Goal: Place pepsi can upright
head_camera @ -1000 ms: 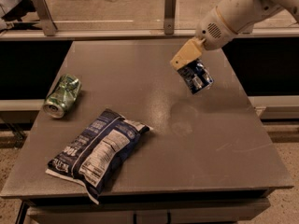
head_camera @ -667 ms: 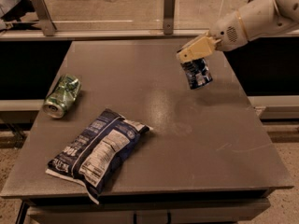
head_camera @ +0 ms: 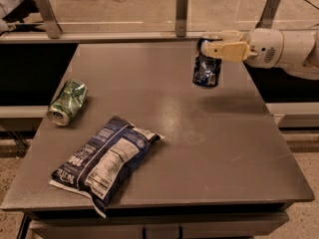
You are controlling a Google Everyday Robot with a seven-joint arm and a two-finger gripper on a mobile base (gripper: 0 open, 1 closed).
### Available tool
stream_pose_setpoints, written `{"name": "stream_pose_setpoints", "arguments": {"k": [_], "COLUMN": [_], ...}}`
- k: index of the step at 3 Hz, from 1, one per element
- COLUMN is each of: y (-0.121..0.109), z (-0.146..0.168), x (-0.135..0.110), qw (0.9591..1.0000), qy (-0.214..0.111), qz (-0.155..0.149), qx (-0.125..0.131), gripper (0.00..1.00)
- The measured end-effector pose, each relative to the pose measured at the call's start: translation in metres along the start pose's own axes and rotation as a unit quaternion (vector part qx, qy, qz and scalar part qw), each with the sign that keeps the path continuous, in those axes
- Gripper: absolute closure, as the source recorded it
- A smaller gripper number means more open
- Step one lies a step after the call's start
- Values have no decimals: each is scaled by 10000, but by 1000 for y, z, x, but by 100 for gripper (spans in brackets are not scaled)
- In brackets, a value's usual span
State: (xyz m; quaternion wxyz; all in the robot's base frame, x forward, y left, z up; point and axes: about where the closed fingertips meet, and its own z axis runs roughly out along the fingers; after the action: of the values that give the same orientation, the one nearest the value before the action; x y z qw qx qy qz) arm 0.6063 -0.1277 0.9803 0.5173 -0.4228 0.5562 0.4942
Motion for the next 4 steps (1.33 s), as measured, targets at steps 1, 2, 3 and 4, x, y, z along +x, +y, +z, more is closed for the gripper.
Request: {"name": "stream_pose_setpoints", "arguments": {"k": [1, 2, 3, 4], "y": [5, 4, 8, 15], "z": [8, 5, 0, -5], "x": [-6, 6, 14, 23], "qw": [9999, 9993, 9928, 9822], "qy": [12, 24, -58, -81], "qz": [-75, -354, -1177, -1856], "qx": [-82, -99, -209, -270], "gripper": [100, 100, 100, 100]}}
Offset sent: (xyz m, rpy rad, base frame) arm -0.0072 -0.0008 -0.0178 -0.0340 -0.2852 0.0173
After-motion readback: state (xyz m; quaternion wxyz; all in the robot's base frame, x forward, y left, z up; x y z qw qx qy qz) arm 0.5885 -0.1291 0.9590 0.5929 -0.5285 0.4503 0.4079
